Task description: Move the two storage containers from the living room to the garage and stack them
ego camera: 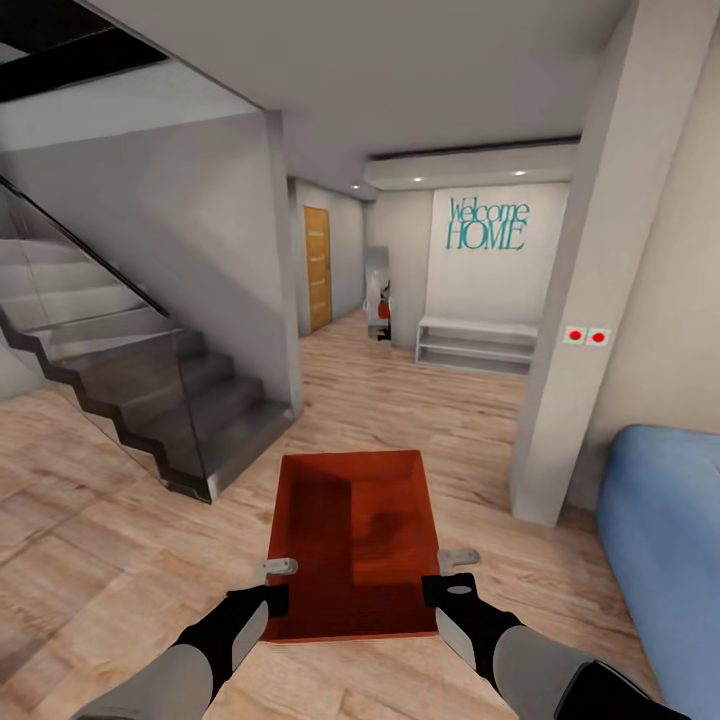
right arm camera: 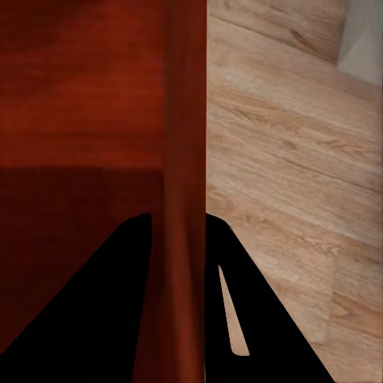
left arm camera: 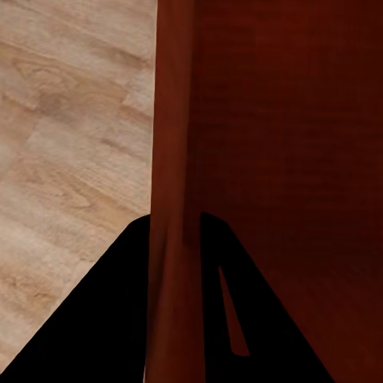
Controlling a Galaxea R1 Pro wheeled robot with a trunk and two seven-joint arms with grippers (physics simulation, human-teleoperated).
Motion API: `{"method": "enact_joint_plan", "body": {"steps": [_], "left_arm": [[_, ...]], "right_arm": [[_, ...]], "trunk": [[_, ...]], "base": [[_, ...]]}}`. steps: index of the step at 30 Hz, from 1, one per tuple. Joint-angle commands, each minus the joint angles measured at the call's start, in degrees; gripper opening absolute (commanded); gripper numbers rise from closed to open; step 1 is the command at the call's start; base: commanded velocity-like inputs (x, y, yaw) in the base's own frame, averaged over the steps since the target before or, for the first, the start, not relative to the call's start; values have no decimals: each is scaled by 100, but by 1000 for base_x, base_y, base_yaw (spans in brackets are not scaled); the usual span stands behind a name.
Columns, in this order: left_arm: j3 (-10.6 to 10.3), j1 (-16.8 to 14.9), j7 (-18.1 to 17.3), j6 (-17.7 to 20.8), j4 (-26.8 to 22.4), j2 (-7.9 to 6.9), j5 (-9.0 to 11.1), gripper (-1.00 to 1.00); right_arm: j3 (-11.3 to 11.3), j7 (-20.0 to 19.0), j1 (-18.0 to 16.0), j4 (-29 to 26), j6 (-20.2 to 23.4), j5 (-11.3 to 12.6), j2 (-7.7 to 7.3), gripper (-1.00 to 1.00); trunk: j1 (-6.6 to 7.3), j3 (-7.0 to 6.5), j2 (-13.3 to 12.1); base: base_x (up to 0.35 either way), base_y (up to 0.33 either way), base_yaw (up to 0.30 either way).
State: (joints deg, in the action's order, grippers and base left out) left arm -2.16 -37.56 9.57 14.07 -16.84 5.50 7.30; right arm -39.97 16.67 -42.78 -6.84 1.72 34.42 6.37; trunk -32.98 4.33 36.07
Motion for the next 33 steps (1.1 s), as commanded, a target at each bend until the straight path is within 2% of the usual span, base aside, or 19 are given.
{"method": "enact_joint_plan", "body": {"steps": [1, 33], "left_arm": [[128, -6, 54, -53, -109, -5, -86, -100], [128, -6, 54, -53, -110, -5, -89, -100]], "right_arm": [[33, 8, -3, 16, 8, 126, -4, -100], [33, 10, -3, 16, 5, 126, -4, -100]], "trunk": [[-5, 11, 9], [-5, 11, 9]], "base": [[323, 0, 0], [323, 0, 0]]}}
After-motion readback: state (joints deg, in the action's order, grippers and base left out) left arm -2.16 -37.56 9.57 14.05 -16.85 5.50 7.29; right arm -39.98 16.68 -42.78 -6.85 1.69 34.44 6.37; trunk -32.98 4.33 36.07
